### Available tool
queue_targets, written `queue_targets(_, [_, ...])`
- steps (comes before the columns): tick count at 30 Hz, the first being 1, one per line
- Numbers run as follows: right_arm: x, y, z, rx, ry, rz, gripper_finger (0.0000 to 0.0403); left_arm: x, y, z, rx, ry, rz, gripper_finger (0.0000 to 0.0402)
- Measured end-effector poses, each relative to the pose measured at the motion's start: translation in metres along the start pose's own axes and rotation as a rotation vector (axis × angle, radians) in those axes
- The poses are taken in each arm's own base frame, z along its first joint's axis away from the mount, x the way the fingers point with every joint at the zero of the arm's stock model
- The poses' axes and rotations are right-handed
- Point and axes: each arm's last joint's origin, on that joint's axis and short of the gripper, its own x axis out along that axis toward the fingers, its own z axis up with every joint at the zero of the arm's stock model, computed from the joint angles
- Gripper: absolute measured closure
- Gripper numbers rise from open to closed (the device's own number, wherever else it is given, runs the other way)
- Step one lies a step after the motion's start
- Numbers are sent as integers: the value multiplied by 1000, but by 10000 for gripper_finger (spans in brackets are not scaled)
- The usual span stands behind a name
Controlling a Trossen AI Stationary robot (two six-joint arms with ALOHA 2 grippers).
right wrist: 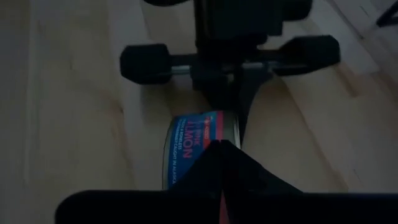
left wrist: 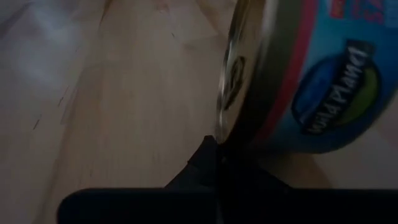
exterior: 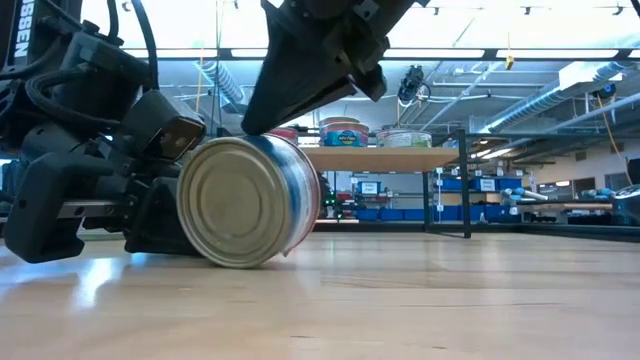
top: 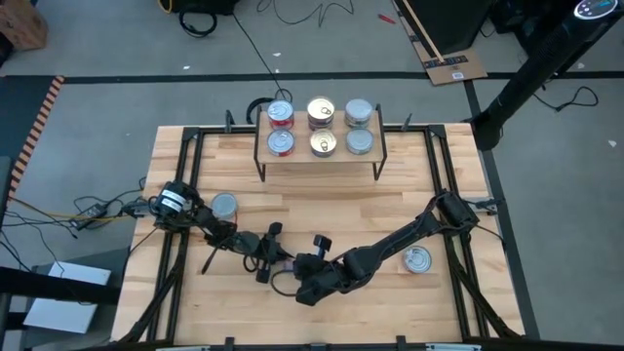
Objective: Stack canned seafood by type on shelf
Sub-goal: Stack the blue pink tuna can on top of the blue pink tuna can on the shelf
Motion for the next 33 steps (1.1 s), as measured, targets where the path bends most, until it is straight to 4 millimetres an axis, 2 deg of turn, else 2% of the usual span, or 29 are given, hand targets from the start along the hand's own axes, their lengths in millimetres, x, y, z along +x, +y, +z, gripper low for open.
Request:
queue_targets(8, [-5,1,-10,-36,43,-42,385,-3,1,-3,3,14,30,400])
queue_targets(14, [-9,4,-9,-103,72,-37,354,-3,1,-3,-4,10,34,400])
queue_targets(22, [-27,13,7,-120,31,-68,257,-3,1,-3,-5,8,37,400])
queue_targets(29, [-27,15,1,-86,34,-73,155,-3,2,-4,-6,8,38,400])
queue_targets(33, [-20,10,-6,-70,60,-85,115,-3,2,-4,-6,7,39,400])
